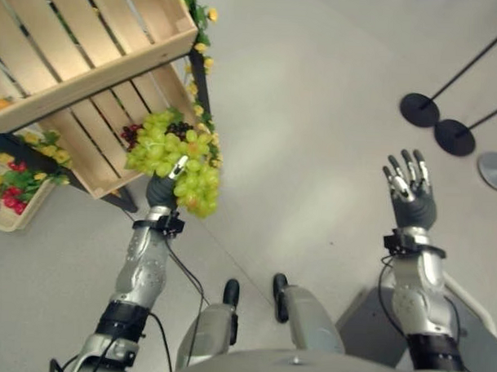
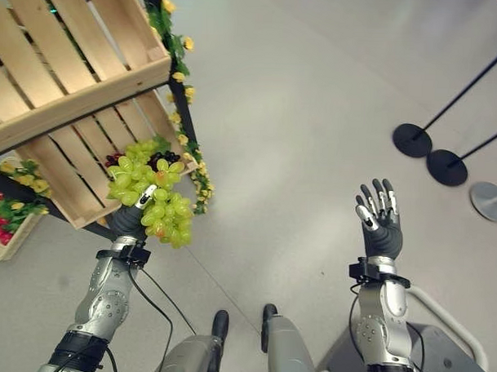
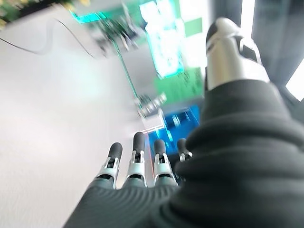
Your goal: Pick up the fruits from the basket on one side to the basket on the other side
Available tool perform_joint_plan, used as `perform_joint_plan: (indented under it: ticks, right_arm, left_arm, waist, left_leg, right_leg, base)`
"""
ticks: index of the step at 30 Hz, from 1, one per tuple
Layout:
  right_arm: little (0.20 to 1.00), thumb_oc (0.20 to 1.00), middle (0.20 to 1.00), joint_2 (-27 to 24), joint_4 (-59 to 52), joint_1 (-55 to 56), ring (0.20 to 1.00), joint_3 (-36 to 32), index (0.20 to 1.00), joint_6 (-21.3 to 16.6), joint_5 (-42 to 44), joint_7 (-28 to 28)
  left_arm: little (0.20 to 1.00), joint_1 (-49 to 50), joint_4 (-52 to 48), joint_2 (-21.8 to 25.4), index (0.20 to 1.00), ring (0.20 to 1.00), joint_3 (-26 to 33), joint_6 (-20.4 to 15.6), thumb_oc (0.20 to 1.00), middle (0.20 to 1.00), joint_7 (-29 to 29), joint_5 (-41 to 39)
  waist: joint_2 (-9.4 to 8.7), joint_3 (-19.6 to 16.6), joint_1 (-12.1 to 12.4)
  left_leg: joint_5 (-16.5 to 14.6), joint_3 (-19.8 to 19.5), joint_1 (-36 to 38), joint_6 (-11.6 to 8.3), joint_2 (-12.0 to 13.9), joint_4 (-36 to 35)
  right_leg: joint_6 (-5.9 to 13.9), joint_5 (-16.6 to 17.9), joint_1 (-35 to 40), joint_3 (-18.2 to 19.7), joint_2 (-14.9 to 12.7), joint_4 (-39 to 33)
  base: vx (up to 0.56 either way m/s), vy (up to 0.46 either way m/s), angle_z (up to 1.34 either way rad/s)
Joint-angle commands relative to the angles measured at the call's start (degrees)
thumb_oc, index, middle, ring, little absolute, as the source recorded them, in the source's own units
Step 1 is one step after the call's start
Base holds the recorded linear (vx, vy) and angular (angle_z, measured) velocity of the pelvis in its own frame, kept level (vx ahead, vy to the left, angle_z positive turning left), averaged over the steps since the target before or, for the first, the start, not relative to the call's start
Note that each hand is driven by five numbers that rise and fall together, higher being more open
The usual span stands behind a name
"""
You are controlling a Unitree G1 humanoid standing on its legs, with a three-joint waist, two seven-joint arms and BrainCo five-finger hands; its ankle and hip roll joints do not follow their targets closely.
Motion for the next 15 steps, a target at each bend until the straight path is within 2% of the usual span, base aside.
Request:
perform_joint_plan:
  ticks: [1,2,6,9,10,11,12,13,14,15]
  right_arm:
    - [1.0,1.0,1.0,-3.0,-1.4,-0.6,1.0,-4.1,1.0,-2.1,-5.9,1.9]
    - [1.0,1.0,1.0,-3.2,-0.5,-0.1,1.0,-4.1,1.0,-2.1,-5.6,2.4]
    - [1.0,1.0,1.0,-4.6,1.0,-0.5,1.0,-3.4,1.0,-2.0,-6.1,1.6]
    - [1.0,1.0,1.0,-5.7,1.5,-1.2,1.0,-2.5,1.0,-1.9,-7.4,1.4]
    - [1.0,1.0,1.0,-6.0,1.0,-1.1,1.0,-2.8,1.0,-1.9,-7.8,1.2]
    - [1.0,1.0,1.0,-6.3,0.4,-0.6,1.0,-4.2,1.0,-2.1,-8.0,0.8]
    - [1.0,1.0,1.0,-6.4,0.7,-0.8,1.0,-4.4,1.0,-2.1,-8.3,0.2]
    - [1.0,1.0,1.0,-6.4,0.9,-1.0,1.0,-4.2,1.0,-2.2,-8.7,-0.4]
    - [1.0,1.0,1.0,-6.2,1.3,-1.2,1.0,-4.1,1.0,-2.3,-9.5,-1.3]
    - [1.0,1.0,1.0,-6.0,1.6,-1.2,1.0,-4.0,1.0,-2.3,-9.7,-1.7]
  left_arm:
    - [0.2,-0.1,-6.7,1.9,0.2,0.2,0.8,-3.9,0.2,0.2,-4.2,2.9]
    - [0.2,0.1,-6.5,1.2,0.2,0.2,0.7,-4.2,0.2,0.2,-4.0,2.8]
    - [0.2,0.7,-6.7,0.2,0.2,0.2,1.1,-4.3,0.2,0.2,-2.8,2.1]
    - [0.2,1.2,-6.7,0.0,0.2,0.2,1.8,-4.3,0.2,0.2,-2.4,2.1]
    - [0.2,1.0,-6.5,-0.1,0.2,0.2,1.5,-4.3,0.2,0.2,-2.3,2.3]
    - [0.2,0.4,-6.6,-0.5,0.2,0.2,1.8,-4.2,0.2,0.2,-2.1,1.4]
    - [0.2,0.0,-6.3,-0.8,0.2,0.2,1.4,-4.0,0.2,0.2,-1.9,1.2]
    - [0.2,-0.5,-5.9,-1.1,0.2,0.2,1.4,-4.1,0.2,0.2,-1.7,1.3]
    - [0.2,-0.8,-5.4,-1.2,0.2,0.2,1.2,-4.0,0.2,0.2,-1.5,1.6]
    - [0.2,-0.7,-5.5,-1.2,0.2,0.2,1.1,-4.1,0.2,0.2,-1.4,1.6]
  waist:
    - [-3.56,-3.8,1.1]
    - [-3.27,-4.2,0.8]
    - [-2.9,-5.0,2.0]
    - [-2.7,-5.0,2.8]
    - [-2.37,-4.5,2.5]
    - [-2.07,-3.8,1.2]
    - [-2.31,-3.8,0.1]
    - [-2.23,-3.5,-0.5]
    - [-2.04,-3.3,-0.8]
    - [-1.89,-3.2,-0.8]
  left_leg:
    - [-1.7,3.3,2.5,-3.14,-1.2,-0.8]
    - [-1.2,1.9,2.3,-3.66,-1.1,-1.0]
    - [-0.5,-0.8,1.1,-5.72,-0.2,-0.4]
    - [-0.5,-1.2,0.0,-6.71,0.8,0.9]
    - [0.1,0.2,-0.7,-6.98,1.3,2.0]
    - [1.1,7.9,-2.4,-7.65,3.9,3.4]
    - [0.7,12.9,-3.2,-7.4,5.7,3.9]
    - [0.0,19.1,-3.3,-7.2,8.8,4.4]
    - [0.5,21.9,-3.0,-7.5,11.1,4.0]
    - [1.3,22.8,-3.1,-7.82,12.2,3.6]
  right_leg:
    - [1.17,3.5,6.0,-2.3,-5.7,-3.0]
    - [0.75,3.0,6.4,-2.2,-5.1,-2.8]
    - [-0.11,2.4,7.9,-6.4,-5.6,-4.3]
    - [-0.98,1.7,9.6,-9.1,-5.6,-5.5]
    - [-1.16,1.4,10.4,-10.5,-6.0,-5.6]
    - [-0.93,0.7,11.2,-12.6,-6.8,-5.5]
    - [-0.78,1.1,11.1,-13.8,-7.8,-5.8]
    - [-0.75,0.9,11.4,-14.7,-8.4,-5.8]
    - [-0.7,0.9,11.6,-15.4,-8.7,-6.1]
    - [-0.6,0.8,12.0,-15.8,-8.9,-6.3]
  base:
    - [0.09,-0.227,1.81]
    - [0.08,-0.24,1.52]
    - [0.07,-0.236,1.15]
    - [0.05,-0.174,0.99]
    - [0.05,-0.185,0.7]
    - [-0.02,-0.045,0.79]
    - [-0.06,0.019,1.31]
    - [-0.06,0.048,1.8]
    - [-0.04,0.03,1.55]
    - [-0.02,0.021,0.73]
